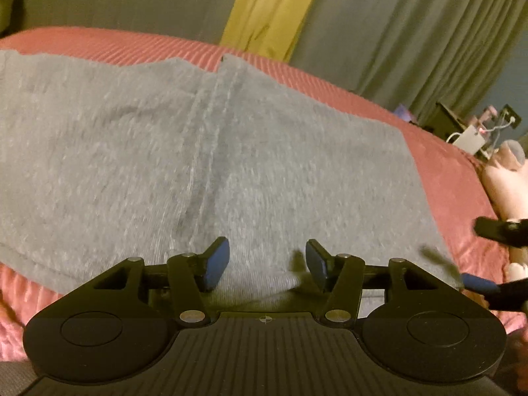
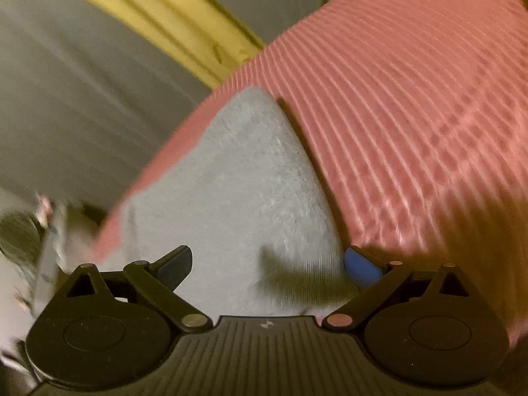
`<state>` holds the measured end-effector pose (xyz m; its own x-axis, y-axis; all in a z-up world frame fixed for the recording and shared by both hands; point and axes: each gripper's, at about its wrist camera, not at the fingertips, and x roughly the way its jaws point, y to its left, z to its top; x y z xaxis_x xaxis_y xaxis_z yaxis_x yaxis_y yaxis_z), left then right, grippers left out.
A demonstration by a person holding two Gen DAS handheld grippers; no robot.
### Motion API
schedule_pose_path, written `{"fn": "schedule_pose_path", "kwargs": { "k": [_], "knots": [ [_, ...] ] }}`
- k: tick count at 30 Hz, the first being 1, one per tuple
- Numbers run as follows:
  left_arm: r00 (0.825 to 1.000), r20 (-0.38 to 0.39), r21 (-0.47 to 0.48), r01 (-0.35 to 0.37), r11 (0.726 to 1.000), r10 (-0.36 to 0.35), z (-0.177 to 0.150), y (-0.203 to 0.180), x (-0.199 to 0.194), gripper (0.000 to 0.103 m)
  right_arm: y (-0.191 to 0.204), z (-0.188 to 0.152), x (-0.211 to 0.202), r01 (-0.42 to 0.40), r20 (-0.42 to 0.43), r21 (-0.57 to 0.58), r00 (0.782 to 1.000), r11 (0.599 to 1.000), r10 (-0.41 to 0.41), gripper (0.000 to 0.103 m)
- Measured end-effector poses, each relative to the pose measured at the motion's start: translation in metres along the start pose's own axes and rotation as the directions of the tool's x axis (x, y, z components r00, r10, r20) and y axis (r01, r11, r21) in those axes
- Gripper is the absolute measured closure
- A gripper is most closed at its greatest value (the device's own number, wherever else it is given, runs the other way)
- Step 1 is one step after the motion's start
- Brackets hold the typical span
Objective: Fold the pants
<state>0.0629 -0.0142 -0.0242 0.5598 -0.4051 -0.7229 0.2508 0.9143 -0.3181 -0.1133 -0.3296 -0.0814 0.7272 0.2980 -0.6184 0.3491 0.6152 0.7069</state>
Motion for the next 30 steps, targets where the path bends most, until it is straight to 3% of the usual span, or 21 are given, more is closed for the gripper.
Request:
{"fn": "schedule_pose_path", "kwargs": {
  "k": [2, 4, 6, 11, 12, 14, 15, 17, 25, 30],
  "knots": [
    [1.0, 0.007, -0.023, 0.008, 1.0, -0.007, 0.001, 0.001, -0.001, 0.044, 0.003, -0.007, -0.008, -0.059, -0.017, 0.027, 0.998, 0.998, 0.06, 0.004],
    [1.0, 0.007, -0.05, 0.023, 0.998, -0.023, 0.0, 0.004, 0.0, 0.044, 0.004, -0.016, -0.008, -0.157, -0.067, 0.094, 0.984, 0.983, 0.163, 0.004],
    [0.999, 0.01, -0.078, 0.037, 0.996, -0.036, 0.0, 0.013, -0.002, 0.044, 0.007, -0.023, -0.003, -0.198, -0.088, 0.117, 0.974, 0.973, 0.209, 0.004],
    [0.999, 0.011, -0.093, 0.037, 0.995, -0.037, 0.002, 0.021, -0.003, 0.045, 0.005, -0.028, 0.021, -0.127, -0.097, 0.097, 0.986, 0.987, 0.137, 0.004],
    [0.999, 0.013, -0.098, 0.037, 0.994, -0.036, 0.002, 0.023, -0.003, 0.045, 0.005, -0.026, 0.019, -0.113, -0.067, 0.076, 0.991, 0.991, 0.118, 0.004],
    [0.999, 0.013, -0.118, 0.041, 0.992, -0.039, 0.002, 0.026, -0.005, 0.046, 0.007, -0.022, 0.003, -0.032, 0.073, 0.021, 0.997, 0.999, 0.03, 0.005],
    [0.999, 0.016, -0.132, 0.044, 0.99, -0.042, 0.002, 0.028, -0.006, 0.046, 0.004, -0.019, 0.0, -0.003, 0.095, 0.024, 0.995, 1.0, 0.0, 0.006],
    [0.998, 0.023, -0.161, 0.053, 0.986, -0.05, 0.002, 0.034, -0.008, 0.047, -0.001, -0.016, 0.0, -0.012, 0.06, 0.054, 0.998, 0.998, 0.009, 0.007],
    [0.995, 0.082, -0.281, 0.075, 0.957, -0.054, 0.004, 0.056, -0.022, 0.047, 0.033, -0.016, -0.003, -0.01, 0.018, -0.095, 1.0, 0.995, 0.012, 0.005],
    [0.992, 0.083, -0.357, 0.123, 0.926, -0.1, 0.006, 0.071, -0.016, 0.045, 0.038, -0.008, -0.009, -0.126, -0.047, -0.1, 0.991, 0.987, 0.122, 0.004]
  ]
}}
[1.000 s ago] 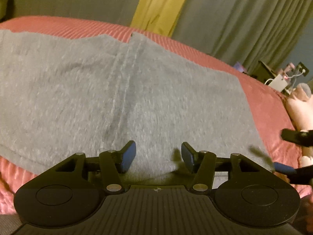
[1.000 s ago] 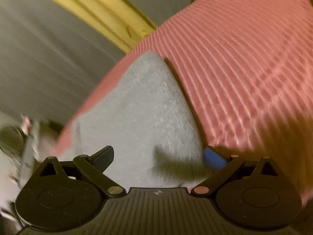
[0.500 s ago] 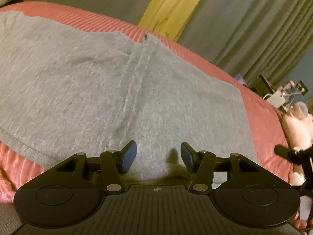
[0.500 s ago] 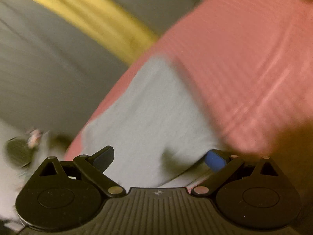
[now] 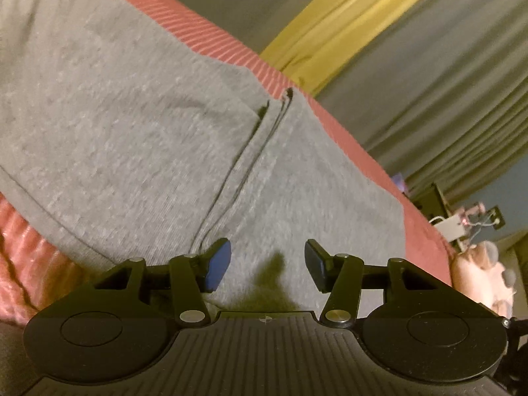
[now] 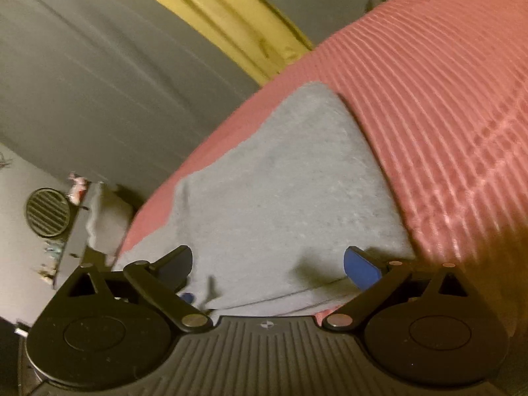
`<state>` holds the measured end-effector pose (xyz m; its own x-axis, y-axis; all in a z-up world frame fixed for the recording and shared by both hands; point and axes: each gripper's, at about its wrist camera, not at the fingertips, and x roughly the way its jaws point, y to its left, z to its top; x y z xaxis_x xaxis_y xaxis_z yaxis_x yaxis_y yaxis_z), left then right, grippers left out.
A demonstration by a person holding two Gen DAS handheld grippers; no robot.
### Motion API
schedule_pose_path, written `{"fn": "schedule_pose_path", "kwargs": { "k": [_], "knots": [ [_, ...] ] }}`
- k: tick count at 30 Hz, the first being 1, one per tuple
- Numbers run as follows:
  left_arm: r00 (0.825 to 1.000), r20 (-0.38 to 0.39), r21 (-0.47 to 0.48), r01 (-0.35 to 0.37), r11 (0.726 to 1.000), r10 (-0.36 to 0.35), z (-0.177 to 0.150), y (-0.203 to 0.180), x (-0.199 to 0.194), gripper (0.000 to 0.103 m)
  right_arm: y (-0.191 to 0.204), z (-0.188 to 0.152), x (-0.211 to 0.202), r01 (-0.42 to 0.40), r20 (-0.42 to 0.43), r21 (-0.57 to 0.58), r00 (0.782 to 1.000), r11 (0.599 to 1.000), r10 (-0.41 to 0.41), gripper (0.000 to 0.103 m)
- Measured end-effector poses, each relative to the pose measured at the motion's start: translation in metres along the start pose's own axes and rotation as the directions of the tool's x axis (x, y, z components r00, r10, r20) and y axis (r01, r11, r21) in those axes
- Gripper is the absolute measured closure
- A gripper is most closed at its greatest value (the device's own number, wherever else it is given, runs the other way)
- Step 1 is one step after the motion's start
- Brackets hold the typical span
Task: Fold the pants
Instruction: 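Grasp the waistband end of the grey sweatpants with the left tool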
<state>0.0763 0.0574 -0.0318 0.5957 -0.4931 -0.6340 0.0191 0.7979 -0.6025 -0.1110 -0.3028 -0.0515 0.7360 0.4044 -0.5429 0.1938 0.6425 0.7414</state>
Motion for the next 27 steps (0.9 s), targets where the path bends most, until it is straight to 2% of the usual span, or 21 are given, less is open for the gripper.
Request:
{"fn": "schedule_pose_path", "kwargs": {
  "k": [3, 6, 9, 11, 12, 13, 15, 17, 20, 22, 23, 24, 25, 26, 27],
  "knots": [
    [1.0, -0.001, 0.001, 0.006, 1.0, -0.006, 0.001, 0.001, 0.001, 0.043, 0.008, 0.005, 0.001, 0.003, 0.037, -0.057, 0.999, 0.998, -0.001, 0.004],
    [0.999, 0.013, -0.038, 0.033, 0.999, -0.033, 0.005, 0.006, -0.006, 0.04, 0.008, 0.007, 0.016, 0.096, 0.062, -0.127, 0.994, 0.987, -0.088, 0.004],
    [0.994, 0.107, -0.122, 0.048, 0.991, -0.035, 0.016, 0.022, -0.027, 0.033, -0.008, 0.004, 0.049, 0.245, 0.033, -0.171, 0.97, 0.954, -0.243, 0.004],
    [0.984, 0.179, -0.178, 0.051, 0.983, -0.019, 0.027, 0.041, -0.045, 0.032, -0.014, 0.001, 0.056, 0.302, 0.052, -0.183, 0.953, 0.936, -0.298, 0.004],
    [0.976, 0.219, -0.217, 0.061, 0.974, -0.012, 0.035, 0.057, -0.057, 0.032, -0.016, 0.003, 0.061, 0.345, 0.033, -0.18, 0.938, 0.921, -0.345, 0.004],
    [0.968, 0.251, -0.256, 0.067, 0.964, -0.001, 0.04, 0.071, -0.066, 0.032, -0.019, 0.005, 0.066, 0.356, -0.004, -0.166, 0.932, 0.92, -0.361, 0.004],
    [0.95, 0.307, -0.342, 0.061, 0.938, 0.05, 0.053, 0.105, -0.086, 0.032, -0.022, 0.007, 0.065, 0.345, 0.012, -0.148, 0.938, 0.927, -0.347, 0.004],
    [0.944, 0.322, -0.4, 0.067, 0.914, 0.072, 0.061, 0.135, -0.099, 0.032, -0.024, 0.007, 0.064, 0.338, 0.018, -0.129, 0.941, 0.932, -0.338, 0.004],
    [0.946, 0.32, -0.474, 0.121, 0.872, 0.043, 0.066, 0.179, -0.106, 0.033, -0.02, 0.004, 0.064, 0.352, 0.025, -0.152, 0.936, 0.924, -0.352, 0.004],
    [0.939, 0.342, -0.532, 0.214, 0.819, -0.023, 0.064, 0.2, -0.103, 0.034, -0.018, -0.001, 0.062, 0.371, 0.027, -0.189, 0.927, 0.909, -0.373, 0.004],
    [0.93, 0.364, -0.553, 0.266, 0.789, -0.058, 0.064, 0.209, -0.101, 0.034, -0.017, -0.002, 0.064, 0.38, 0.028, -0.206, 0.924, 0.902, -0.383, 0.004],
    [0.925, 0.375, -0.573, 0.285, 0.768, -0.063, 0.064, 0.215, -0.1, 0.036, -0.016, -0.003, 0.067, 0.388, 0.03, -0.221, 0.92, 0.895, -0.391, 0.004],
    [0.927, 0.372, -0.598, 0.278, 0.752, -0.047, 0.064, 0.219, -0.1, 0.037, -0.014, -0.005, 0.069, 0.394, 0.031, -0.232, 0.917, 0.889, -0.398, 0.004],
    [0.927, 0.372, -0.605, 0.279, 0.746, -0.046, 0.063, 0.221, -0.1, 0.037, -0.015, -0.005, 0.069, 0.398, 0.033, -0.239, 0.915, 0.886, -0.402, 0.004],
    [0.924, 0.378, -0.594, 0.288, 0.751, -0.056, 0.062, 0.221, -0.101, 0.036, -0.014, -0.006, 0.068, 0.399, 0.033, -0.24, 0.914, 0.885, -0.404, 0.004]
  ]
}}
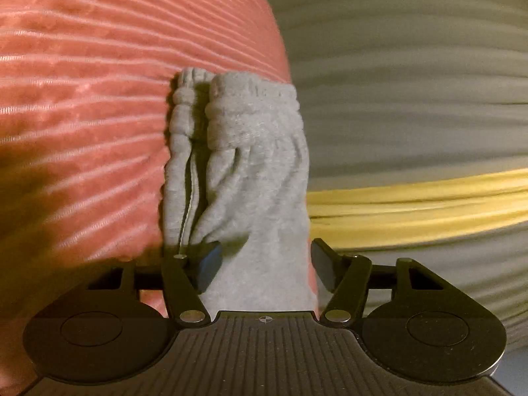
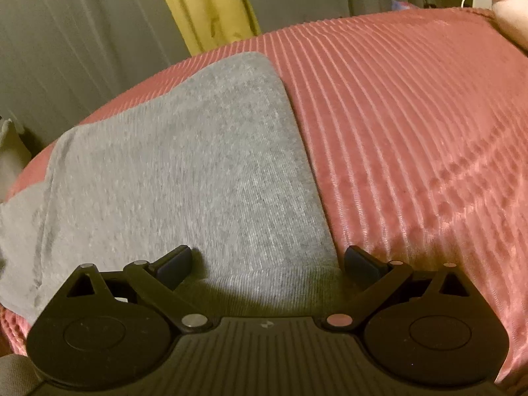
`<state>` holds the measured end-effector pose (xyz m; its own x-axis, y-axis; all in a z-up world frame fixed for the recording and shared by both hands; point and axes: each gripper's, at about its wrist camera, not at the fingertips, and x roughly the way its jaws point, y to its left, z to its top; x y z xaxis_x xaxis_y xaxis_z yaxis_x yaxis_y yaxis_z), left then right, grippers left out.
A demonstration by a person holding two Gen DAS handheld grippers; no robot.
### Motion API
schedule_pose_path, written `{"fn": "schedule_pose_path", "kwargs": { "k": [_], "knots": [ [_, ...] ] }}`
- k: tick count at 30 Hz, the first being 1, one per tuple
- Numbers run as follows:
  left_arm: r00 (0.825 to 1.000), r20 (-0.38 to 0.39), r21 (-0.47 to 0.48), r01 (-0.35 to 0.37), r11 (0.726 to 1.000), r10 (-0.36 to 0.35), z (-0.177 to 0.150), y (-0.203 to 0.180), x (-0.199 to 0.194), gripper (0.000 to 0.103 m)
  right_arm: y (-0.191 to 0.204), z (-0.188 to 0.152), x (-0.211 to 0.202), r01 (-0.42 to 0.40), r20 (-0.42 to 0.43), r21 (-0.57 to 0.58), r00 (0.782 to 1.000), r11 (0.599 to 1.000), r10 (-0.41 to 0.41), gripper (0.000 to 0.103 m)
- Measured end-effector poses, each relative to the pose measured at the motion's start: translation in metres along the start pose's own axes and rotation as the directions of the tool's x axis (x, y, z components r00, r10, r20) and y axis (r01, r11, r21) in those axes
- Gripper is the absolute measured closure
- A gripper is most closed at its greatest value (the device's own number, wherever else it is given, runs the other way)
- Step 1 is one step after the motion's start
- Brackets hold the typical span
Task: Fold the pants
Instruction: 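Grasp the waistband end of the grey sweatpants with the left tool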
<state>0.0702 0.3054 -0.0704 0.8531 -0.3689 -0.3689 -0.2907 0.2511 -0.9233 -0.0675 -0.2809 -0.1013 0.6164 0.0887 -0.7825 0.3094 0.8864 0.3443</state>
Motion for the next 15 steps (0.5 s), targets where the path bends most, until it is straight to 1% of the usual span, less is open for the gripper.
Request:
{"fn": "schedule_pose_path", "kwargs": {
  "k": [3, 5, 8, 9, 11, 12, 13, 15],
  "knots": [
    [1.0, -0.002, 0.008, -0.002, 1.0, 0.002, 0.002, 0.003, -0.003, 0.036, -0.002, 0.0, -0.002, -0.003, 0.001, 0.009, 1.0, 1.0, 0.003, 0.004],
    [1.0, 0.006, -0.004, -0.004, 1.0, 0.004, 0.004, 0.008, -0.008, 0.035, -0.002, 0.001, 0.002, -0.001, 0.0, 0.009, 1.0, 1.0, 0.001, 0.004],
    [1.0, 0.008, 0.006, -0.022, 1.0, 0.022, 0.006, 0.015, -0.015, 0.035, 0.002, 0.001, 0.004, 0.01, 0.003, -0.005, 1.0, 1.0, -0.01, 0.004],
    [0.999, 0.016, 0.005, -0.034, 0.999, 0.034, 0.005, 0.018, -0.017, 0.035, 0.003, 0.0, 0.004, 0.011, 0.003, -0.008, 1.0, 1.0, -0.011, 0.004],
    [0.996, -0.003, -0.003, -0.087, 0.996, 0.087, 0.003, 0.023, -0.007, 0.039, 0.002, -0.001, 0.002, 0.007, 0.003, -0.005, 1.0, 1.0, -0.007, 0.004],
    [0.996, -0.004, -0.004, -0.094, 0.996, 0.094, 0.004, 0.024, -0.005, 0.039, 0.001, -0.001, 0.002, 0.004, 0.003, -0.001, 1.0, 1.0, -0.004, 0.004],
    [0.997, 0.0, -0.007, -0.082, 0.997, 0.082, 0.009, 0.025, -0.005, 0.037, 0.001, 0.0, 0.002, 0.003, 0.003, 0.001, 1.0, 1.0, -0.003, 0.004],
    [0.999, 0.001, -0.008, -0.051, 0.999, 0.051, 0.011, 0.025, -0.006, 0.037, 0.001, 0.0, 0.002, 0.003, 0.003, -0.002, 1.0, 1.0, -0.003, 0.004]
  ]
}}
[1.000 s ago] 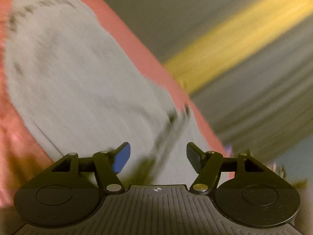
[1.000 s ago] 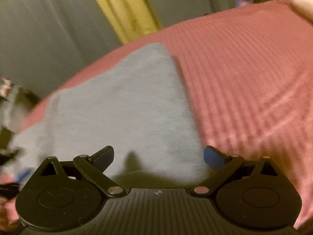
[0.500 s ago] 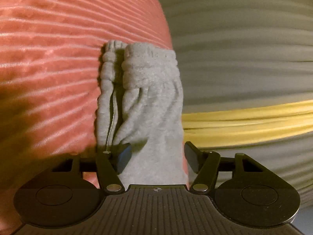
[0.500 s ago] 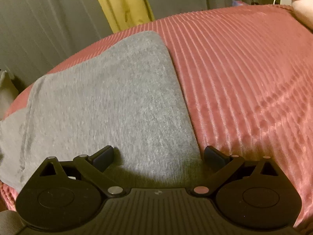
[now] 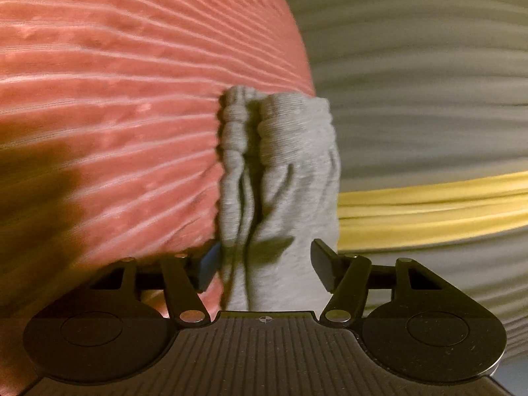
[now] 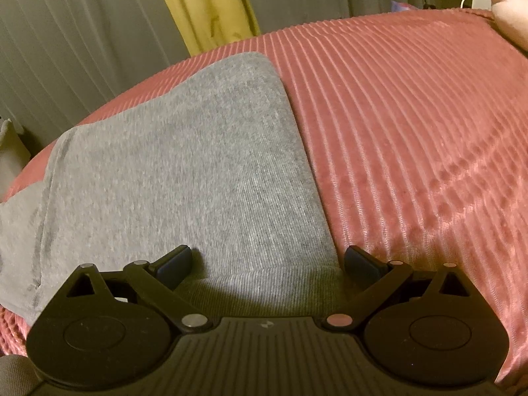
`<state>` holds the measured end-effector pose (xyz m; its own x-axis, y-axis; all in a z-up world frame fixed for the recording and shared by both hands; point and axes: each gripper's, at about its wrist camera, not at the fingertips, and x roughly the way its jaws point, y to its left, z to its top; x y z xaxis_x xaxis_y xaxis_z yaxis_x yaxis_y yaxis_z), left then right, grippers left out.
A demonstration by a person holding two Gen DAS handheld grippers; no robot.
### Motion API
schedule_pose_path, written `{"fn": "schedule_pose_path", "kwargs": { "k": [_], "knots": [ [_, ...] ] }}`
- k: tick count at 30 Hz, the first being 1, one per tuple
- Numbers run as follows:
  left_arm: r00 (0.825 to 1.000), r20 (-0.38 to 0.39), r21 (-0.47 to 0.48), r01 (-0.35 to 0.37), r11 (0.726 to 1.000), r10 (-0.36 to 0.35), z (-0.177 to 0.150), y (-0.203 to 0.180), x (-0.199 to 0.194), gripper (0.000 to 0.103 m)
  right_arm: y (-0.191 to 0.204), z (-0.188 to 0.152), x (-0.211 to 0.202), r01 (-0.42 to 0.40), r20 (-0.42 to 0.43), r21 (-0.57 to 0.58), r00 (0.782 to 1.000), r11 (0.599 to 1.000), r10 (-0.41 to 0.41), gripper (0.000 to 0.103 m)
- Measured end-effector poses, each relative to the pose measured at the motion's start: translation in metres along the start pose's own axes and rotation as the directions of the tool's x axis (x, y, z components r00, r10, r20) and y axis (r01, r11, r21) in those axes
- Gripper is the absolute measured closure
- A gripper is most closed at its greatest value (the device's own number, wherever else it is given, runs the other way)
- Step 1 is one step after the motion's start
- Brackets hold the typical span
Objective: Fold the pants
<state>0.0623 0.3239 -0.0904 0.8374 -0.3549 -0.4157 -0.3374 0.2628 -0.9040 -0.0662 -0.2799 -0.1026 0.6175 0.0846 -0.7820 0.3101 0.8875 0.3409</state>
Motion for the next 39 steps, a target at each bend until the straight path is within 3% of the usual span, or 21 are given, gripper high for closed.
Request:
{"fn": "schedule_pose_path", "kwargs": {
  "k": [5, 8, 11, 14, 17, 21, 22, 25, 28, 31, 34, 36, 39],
  "knots": [
    [1.0, 0.008, 0.009, 0.019, 1.0, -0.019, 0.01, -0.001, 0.015, 0.041, 0.0, 0.0, 0.001, 0.001, 0.0, -0.003, 1.0, 1.0, -0.001, 0.004],
    [0.998, 0.016, 0.108, 0.065, 0.992, -0.067, 0.012, -0.015, 0.021, 0.044, 0.0, 0.0, 0.001, 0.003, 0.0, -0.006, 1.0, 1.0, -0.003, 0.004],
    [0.999, 0.032, 0.172, 0.036, 0.984, -0.042, 0.012, -0.021, 0.027, 0.044, 0.001, 0.0, 0.001, 0.007, 0.001, -0.009, 1.0, 1.0, -0.007, 0.004],
    [0.998, 0.068, 0.155, -0.01, 0.988, 0.0, 0.021, -0.022, 0.041, 0.043, 0.003, -0.001, 0.002, 0.015, 0.002, -0.017, 1.0, 1.0, -0.015, 0.004],
    [0.999, 0.053, 0.14, -0.004, 0.99, -0.003, 0.03, -0.027, 0.051, 0.042, 0.005, -0.002, 0.002, 0.018, 0.003, -0.022, 1.0, 1.0, -0.018, 0.004],
    [0.997, 0.066, 0.221, -0.061, 0.973, 0.048, 0.029, -0.045, 0.058, 0.075, 0.005, -0.002, 0.002, 0.02, 0.003, -0.021, 1.0, 1.0, -0.02, 0.004],
    [0.996, 0.075, 0.24, -0.057, 0.969, 0.04, 0.028, -0.048, 0.056, 0.079, 0.005, -0.002, 0.001, 0.02, 0.003, -0.021, 1.0, 1.0, -0.02, 0.004],
    [0.996, 0.093, 0.271, -0.019, 0.962, -0.007, 0.025, -0.052, 0.046, 0.083, 0.004, -0.002, 0.0, 0.014, 0.003, -0.016, 1.0, 1.0, -0.014, 0.004],
    [0.993, 0.119, 0.329, -0.03, 0.944, -0.01, 0.018, -0.07, 0.038, 0.083, 0.002, -0.001, -0.001, 0.005, 0.005, -0.003, 1.0, 1.0, -0.005, 0.004],
    [0.988, 0.15, 0.479, -0.055, 0.876, -0.02, -0.003, -0.113, 0.032, 0.084, -0.002, 0.001, -0.002, -0.007, 0.005, 0.019, 1.0, 1.0, 0.007, 0.004],
    [0.987, 0.141, 0.644, -0.032, 0.765, -0.077, -0.042, -0.172, 0.023, 0.084, -0.011, 0.003, -0.008, -0.04, 0.022, 0.085, 0.999, 0.996, 0.038, 0.004],
    [0.985, 0.082, 0.75, 0.038, 0.661, -0.15, -0.08, -0.21, 0.018, 0.089, -0.02, 0.005, -0.013, -0.07, 0.05, 0.15, 0.997, 0.986, 0.063, 0.004],
    [0.962, -0.073, 0.869, 0.191, 0.457, -0.263, -0.158, -0.256, 0.015, 0.097, -0.032, 0.006, -0.023, -0.095, 0.117, 0.225, 0.991, 0.97, 0.07, 0.004]
  ]
}}
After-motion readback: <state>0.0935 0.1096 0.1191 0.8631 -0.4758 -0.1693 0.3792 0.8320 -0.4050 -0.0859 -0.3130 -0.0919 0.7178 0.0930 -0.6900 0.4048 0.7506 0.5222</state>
